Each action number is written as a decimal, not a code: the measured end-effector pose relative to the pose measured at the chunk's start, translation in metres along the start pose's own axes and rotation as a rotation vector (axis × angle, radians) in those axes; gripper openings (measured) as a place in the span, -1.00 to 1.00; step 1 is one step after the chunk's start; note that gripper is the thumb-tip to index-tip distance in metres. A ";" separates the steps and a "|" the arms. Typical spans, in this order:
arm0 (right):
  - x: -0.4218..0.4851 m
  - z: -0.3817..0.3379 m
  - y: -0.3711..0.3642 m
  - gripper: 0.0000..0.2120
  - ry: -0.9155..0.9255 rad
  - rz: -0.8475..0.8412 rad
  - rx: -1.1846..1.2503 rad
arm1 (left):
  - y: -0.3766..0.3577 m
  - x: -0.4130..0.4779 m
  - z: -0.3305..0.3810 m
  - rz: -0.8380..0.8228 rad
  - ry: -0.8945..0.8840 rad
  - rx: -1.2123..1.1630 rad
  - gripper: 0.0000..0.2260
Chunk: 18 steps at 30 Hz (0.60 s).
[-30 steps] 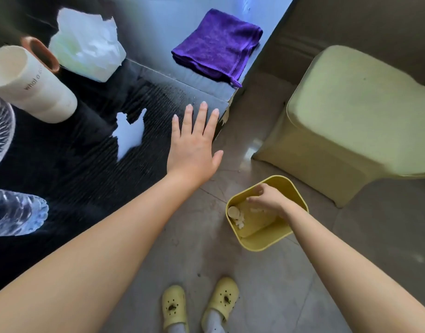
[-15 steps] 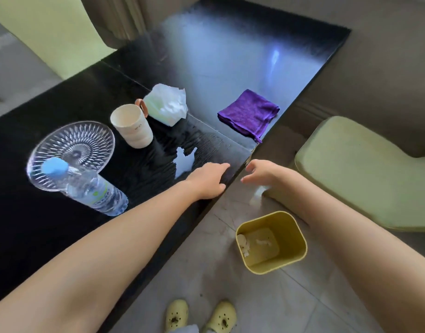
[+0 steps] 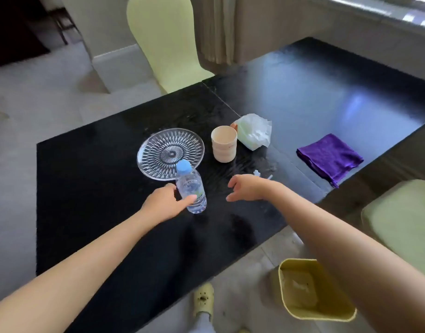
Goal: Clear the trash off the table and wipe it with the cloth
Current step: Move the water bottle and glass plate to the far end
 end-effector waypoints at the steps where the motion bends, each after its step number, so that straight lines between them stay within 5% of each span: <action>1: 0.008 -0.012 -0.003 -0.40 0.033 -0.002 0.025 | 0.004 0.003 -0.004 0.015 -0.021 -0.147 -0.32; 6: 0.036 -0.065 -0.017 -0.24 0.257 0.081 0.232 | 0.008 0.018 0.018 0.111 -0.295 -0.533 -0.43; 11: 0.053 -0.072 -0.023 -0.40 0.318 0.264 0.420 | 0.008 0.031 0.013 0.231 -0.287 -0.630 -0.54; 18: 0.074 -0.089 -0.024 -0.40 0.380 0.169 0.437 | 0.026 0.028 -0.002 0.373 -0.284 -0.657 -0.62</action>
Point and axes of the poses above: each hand's wrist, its own x-axis towards the middle knuckle, its own y-axis out of the back of the hand, z = x × y, the point moved 7 cm from there along x, towards the middle knuckle, and after that the axes turned 12 degrees about -z, right-handed, at the moved point
